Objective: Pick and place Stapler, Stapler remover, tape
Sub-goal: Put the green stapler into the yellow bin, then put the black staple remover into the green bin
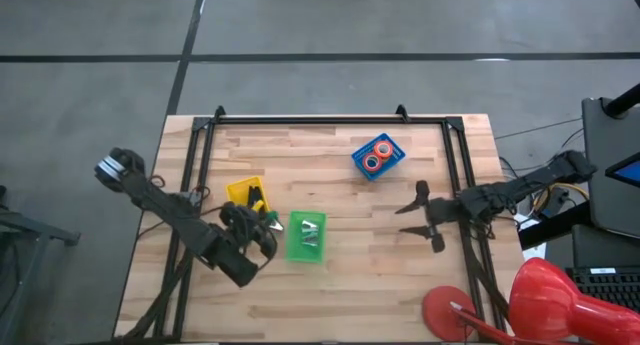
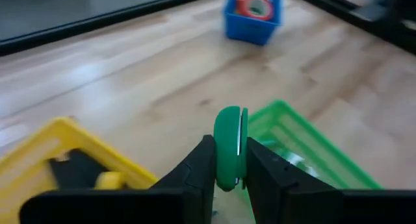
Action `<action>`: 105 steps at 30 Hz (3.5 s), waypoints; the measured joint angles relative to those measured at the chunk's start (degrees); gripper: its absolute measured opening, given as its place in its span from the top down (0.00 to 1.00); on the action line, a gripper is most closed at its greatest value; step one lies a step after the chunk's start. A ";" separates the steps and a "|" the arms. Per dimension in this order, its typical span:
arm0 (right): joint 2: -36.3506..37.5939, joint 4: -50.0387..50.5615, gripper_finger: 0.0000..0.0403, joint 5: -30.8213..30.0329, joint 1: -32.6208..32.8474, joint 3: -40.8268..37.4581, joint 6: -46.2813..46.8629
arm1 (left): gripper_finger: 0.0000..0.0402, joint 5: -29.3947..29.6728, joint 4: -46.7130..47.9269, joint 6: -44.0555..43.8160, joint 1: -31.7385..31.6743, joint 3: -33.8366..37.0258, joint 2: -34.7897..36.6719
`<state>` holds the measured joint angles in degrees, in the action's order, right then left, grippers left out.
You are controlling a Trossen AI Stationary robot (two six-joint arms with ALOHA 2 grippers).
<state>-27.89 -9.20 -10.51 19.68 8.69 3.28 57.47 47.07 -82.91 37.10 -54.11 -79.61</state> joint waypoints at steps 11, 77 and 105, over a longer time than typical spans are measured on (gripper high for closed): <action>7.21 -0.01 0.46 4.62 0.04 -3.21 -0.79 | 0.82 -4.57 12.99 -13.79 -2.90 2.52 0.85; 13.84 11.94 0.46 9.97 0.04 -2.82 -3.73 | 0.65 -29.99 -12.78 54.81 -11.08 7.09 -6.15; 13.80 11.94 0.46 9.97 0.04 -2.82 -3.73 | 0.99 -33.59 -6.93 53.13 -11.05 1.83 -6.68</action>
<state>-14.09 2.74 -0.54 19.73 5.87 -0.45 23.89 40.14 -29.78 26.04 -52.28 -86.29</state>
